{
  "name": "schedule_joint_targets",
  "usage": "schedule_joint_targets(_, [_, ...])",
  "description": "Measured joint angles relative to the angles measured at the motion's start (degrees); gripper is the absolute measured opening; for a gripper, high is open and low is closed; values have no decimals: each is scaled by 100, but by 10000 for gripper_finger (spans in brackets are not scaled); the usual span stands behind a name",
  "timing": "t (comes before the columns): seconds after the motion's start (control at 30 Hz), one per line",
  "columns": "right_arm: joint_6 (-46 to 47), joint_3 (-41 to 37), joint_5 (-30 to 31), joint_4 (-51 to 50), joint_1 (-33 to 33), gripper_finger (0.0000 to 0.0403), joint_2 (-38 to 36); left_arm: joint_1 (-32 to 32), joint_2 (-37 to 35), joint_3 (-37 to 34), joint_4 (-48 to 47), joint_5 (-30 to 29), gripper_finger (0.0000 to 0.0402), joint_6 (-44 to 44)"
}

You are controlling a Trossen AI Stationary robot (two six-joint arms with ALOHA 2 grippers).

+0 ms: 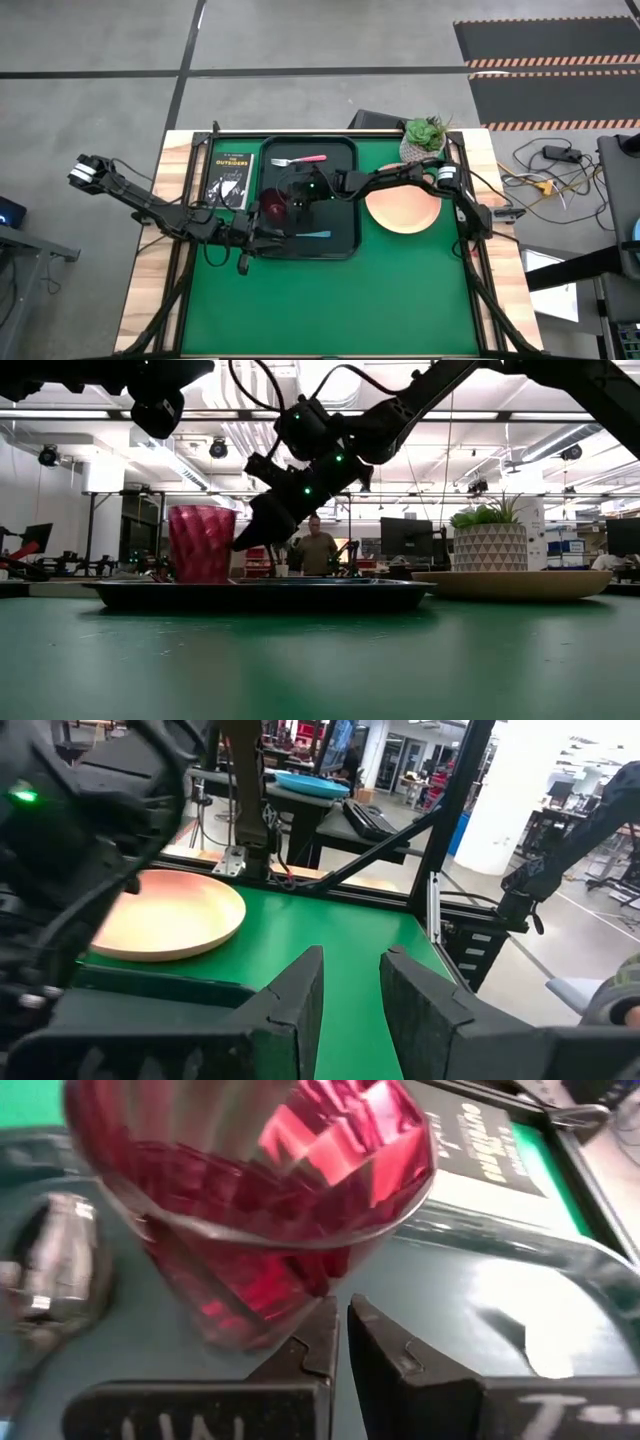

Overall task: Pick and place plate/cup/fork/spoon on tray
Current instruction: Put the red glass on the left of the black serving tray, then put the orange plate on the center of the black serving tray

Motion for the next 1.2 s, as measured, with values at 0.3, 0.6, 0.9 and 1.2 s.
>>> schedule_joint_targets(0.3, [111,-5,309,-584,99,17,2,0,-2,0,2,-12,83,-31])
schedule_joint_targets(0.6, [195,-7,261,6,355,17,2,0,-2,0,2,-19,83,-35])
schedule_joint_targets(0.9, [368,-7,566,-708,394,17,-32,0,-2,0,9,-21,83,-42])
schedule_joint_targets(1.2, [541,-7,1059,-1969,584,17,-684,0,-4,0,4,-19,83,-42])
